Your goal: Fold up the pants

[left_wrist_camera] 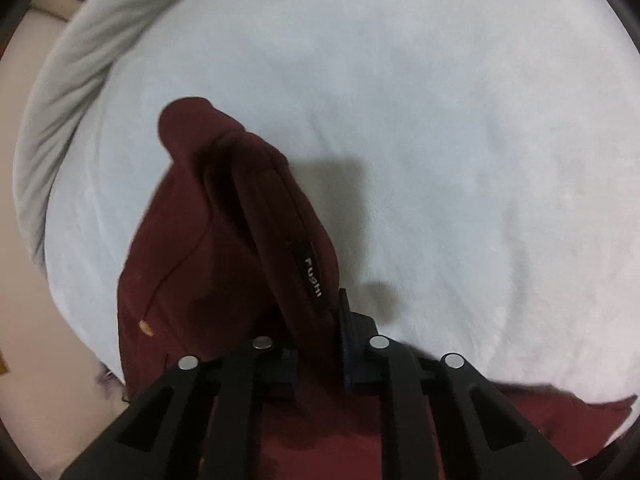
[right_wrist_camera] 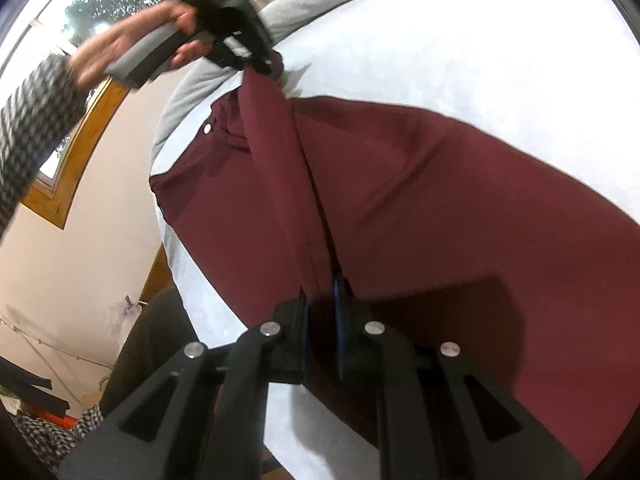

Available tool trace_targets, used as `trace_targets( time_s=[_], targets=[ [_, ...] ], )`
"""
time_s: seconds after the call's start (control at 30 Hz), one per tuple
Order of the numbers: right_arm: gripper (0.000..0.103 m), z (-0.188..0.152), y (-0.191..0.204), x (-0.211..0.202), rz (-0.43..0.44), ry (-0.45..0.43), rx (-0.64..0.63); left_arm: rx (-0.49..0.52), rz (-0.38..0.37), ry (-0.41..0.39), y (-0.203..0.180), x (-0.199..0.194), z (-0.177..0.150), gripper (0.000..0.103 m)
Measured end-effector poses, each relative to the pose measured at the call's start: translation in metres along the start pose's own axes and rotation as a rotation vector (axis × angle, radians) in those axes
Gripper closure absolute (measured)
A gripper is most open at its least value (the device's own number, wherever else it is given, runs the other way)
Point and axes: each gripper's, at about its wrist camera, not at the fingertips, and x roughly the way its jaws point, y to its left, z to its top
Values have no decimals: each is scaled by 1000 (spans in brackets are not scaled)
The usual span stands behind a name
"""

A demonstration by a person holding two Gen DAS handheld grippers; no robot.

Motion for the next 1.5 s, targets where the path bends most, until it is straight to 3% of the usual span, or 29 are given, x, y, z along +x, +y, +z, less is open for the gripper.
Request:
trace_targets(
  time_s=[0.2,0.37,0.43,0.53,0.67,0.83,0.93,1.0,1.03,1.07,1.13,1.23,1.3,1.37,1.5],
  targets=[
    [94,3,12,-23,-20,-47,-30,-57,-131,-303,49,-60,-87,90],
    [94,-4,27,-40,-44,-63,-74,-131,-221,-454,89,-79,-157,89],
    [93,-9,34,-40,-56,-54,-95,-181,-250,-504,102,-69,-198,89],
    [93,-17,37,-33,-75,-21,-112,-265,-302,-533,121,-44,-227,89],
    [93,-23,37,-13,-108,49,-130,-342,-338,-555,139,-5,-243,89],
    [91,-27,31,3,-136,97,-111,-480,-445,-519,158,52,-253,88],
    [87,-30,29,5,-136,105,-98,-488,-454,-531,158,68,-262,85],
    [81,-29,27,3,-117,106,-80,-461,-447,-554,157,64,-267,85],
    [67,-29,26,0,-108,107,-62,-450,-446,-554,157,61,-269,76],
    [46,-31,23,-5,-88,104,-45,-446,-446,-551,156,56,-272,57],
    [32,-35,28,-24,-53,58,-41,-425,-465,-550,157,42,-283,46],
    [33,-44,24,-55,-31,-11,10,-410,-454,-600,147,14,-303,41],
    [38,-50,12,-72,-23,-41,95,-308,-448,-661,119,-11,-312,41],
    [43,-60,-6,-87,0,-69,194,-193,-502,-694,88,-29,-310,37],
    [43,-83,-38,-113,-41,-128,324,48,-580,-681,7,-38,-287,36]
  ],
)
